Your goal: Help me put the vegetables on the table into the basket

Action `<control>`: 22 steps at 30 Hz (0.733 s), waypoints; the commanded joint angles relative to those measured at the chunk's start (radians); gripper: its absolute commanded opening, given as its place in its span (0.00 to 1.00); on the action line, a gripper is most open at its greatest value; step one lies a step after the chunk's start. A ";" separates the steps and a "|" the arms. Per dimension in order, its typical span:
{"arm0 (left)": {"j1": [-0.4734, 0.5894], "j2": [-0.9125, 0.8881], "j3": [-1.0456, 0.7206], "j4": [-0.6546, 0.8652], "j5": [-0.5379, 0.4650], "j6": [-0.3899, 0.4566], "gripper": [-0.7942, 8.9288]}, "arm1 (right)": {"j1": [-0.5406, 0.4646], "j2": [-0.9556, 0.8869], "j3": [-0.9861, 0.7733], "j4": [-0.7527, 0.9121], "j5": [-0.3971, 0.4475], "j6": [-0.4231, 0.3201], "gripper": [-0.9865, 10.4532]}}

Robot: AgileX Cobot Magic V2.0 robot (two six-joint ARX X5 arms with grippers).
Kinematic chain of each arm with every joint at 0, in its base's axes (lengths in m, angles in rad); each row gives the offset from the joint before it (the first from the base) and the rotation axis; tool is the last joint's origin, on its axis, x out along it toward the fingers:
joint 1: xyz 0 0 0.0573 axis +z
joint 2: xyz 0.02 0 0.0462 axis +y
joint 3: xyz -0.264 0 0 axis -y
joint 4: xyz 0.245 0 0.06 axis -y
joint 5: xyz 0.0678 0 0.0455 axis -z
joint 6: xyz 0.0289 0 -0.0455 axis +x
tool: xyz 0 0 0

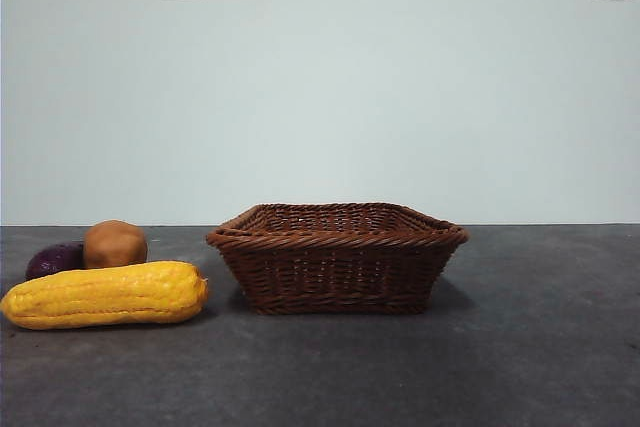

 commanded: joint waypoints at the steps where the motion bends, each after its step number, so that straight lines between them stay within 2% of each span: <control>1: 0.001 0.062 0.088 -0.091 0.026 0.107 0.08 | 0.000 0.068 0.078 -0.073 -0.006 -0.085 0.08; 7: -0.011 0.153 0.221 -0.215 0.029 0.196 0.07 | 0.000 0.186 0.196 -0.206 -0.063 -0.183 0.08; 9: -0.021 0.177 0.246 -0.243 0.061 0.206 0.07 | 0.000 0.217 0.218 -0.235 -0.080 -0.208 0.08; 13: -0.037 0.206 0.270 -0.251 0.073 0.206 0.08 | 0.001 0.252 0.234 -0.251 -0.132 -0.209 0.09; 14: -0.039 0.207 0.276 -0.250 0.074 0.206 0.13 | 0.001 0.255 0.234 -0.248 -0.150 -0.210 0.13; 15: -0.040 0.209 0.282 -0.249 0.074 0.206 0.26 | 0.001 0.255 0.234 -0.244 -0.166 -0.212 0.24; 17: -0.040 0.216 0.292 -0.249 0.073 0.204 0.73 | 0.001 0.255 0.234 -0.230 -0.186 -0.208 0.52; 18: -0.040 0.219 0.293 -0.245 0.073 0.201 0.86 | 0.001 0.255 0.234 -0.227 -0.187 -0.204 0.62; 19: -0.040 0.221 0.294 -0.244 0.074 0.201 0.88 | 0.001 0.256 0.234 -0.228 -0.187 -0.204 0.65; 22: -0.044 0.238 0.297 -0.241 0.073 0.201 0.88 | 0.001 0.263 0.235 -0.226 -0.190 -0.197 0.65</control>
